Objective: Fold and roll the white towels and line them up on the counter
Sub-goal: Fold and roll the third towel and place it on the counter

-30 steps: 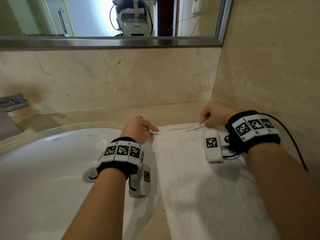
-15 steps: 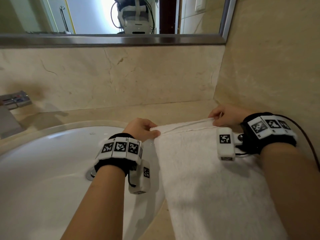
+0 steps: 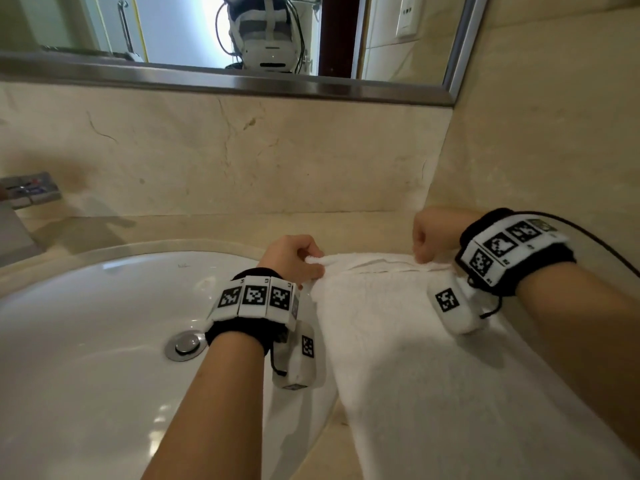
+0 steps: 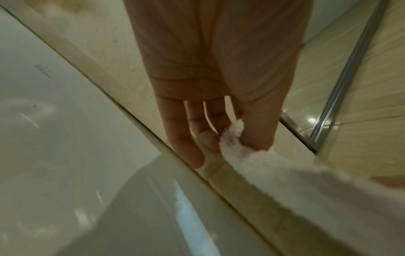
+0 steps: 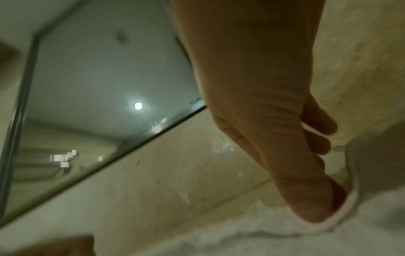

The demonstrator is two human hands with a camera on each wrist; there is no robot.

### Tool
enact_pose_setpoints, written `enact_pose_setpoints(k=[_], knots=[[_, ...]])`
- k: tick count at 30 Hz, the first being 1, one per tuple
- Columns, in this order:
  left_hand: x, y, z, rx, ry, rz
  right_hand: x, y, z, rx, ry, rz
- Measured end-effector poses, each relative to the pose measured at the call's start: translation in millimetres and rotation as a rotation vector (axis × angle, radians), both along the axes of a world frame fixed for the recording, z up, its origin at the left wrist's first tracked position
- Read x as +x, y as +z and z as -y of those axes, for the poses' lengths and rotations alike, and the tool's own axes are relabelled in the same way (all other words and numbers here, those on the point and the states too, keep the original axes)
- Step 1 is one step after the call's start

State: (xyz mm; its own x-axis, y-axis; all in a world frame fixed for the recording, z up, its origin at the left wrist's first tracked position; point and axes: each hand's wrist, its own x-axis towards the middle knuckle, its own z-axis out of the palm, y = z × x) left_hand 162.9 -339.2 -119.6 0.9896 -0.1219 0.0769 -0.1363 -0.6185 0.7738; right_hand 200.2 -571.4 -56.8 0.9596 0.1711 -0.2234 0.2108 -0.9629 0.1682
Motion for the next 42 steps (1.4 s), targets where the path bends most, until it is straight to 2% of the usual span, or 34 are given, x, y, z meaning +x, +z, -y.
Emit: enact_pose_setpoints(k=[2, 7, 12, 20, 22, 26, 29, 33, 37, 39, 42], knots=[[-0.9, 1.0, -0.2, -0.006, -0.007, 0.002, 4.9, -1.5, -3.3, -0.11, 0.076, -0.066], [-2.5, 1.6, 1.0, -0.03, -0.022, 0.041, 5.7, 0.1, -6.2, -0.336, 0.204, -0.084], [-1.6, 7.1, -0.5, 0.054, -0.044, 0.067, -3.2, -1.6, -2.2, -0.41, 0.299, 0.021], [-8.2, 13.9, -3.0, 0.17, -0.15, -0.076, -36.2, -8.7, -2.3, -0.801, 0.644, 0.017], [-11.5, 15.0, -4.5, 0.141, -0.146, -0.105, -42.7, -8.1, -0.8, -0.774, 0.621, 0.011], [-14.7, 15.8, -5.0, 0.013, -0.05, -0.182, -37.5, -1.6, 6.8, -0.415, 0.355, 0.011], [-15.6, 11.0, -5.2, -0.003, -0.116, -0.163, -29.2, 1.7, 1.9, -0.282, 0.238, 0.011], [-11.9, 8.4, -7.1, 0.011, -0.074, -0.232, -21.1, 2.8, -4.3, -0.199, 0.18, -0.011], [-13.4, 6.0, -7.7, 0.036, -0.03, -0.355, -21.5, -0.4, 0.0, -0.194, 0.198, -0.053], [-11.7, 6.2, -5.8, 0.035, -0.046, -0.317, -21.8, -0.8, 0.5, -0.211, 0.192, -0.052], [-9.6, 5.8, -2.9, 0.068, -0.041, -0.167, -21.6, -3.2, 5.2, -0.212, 0.227, -0.007]])
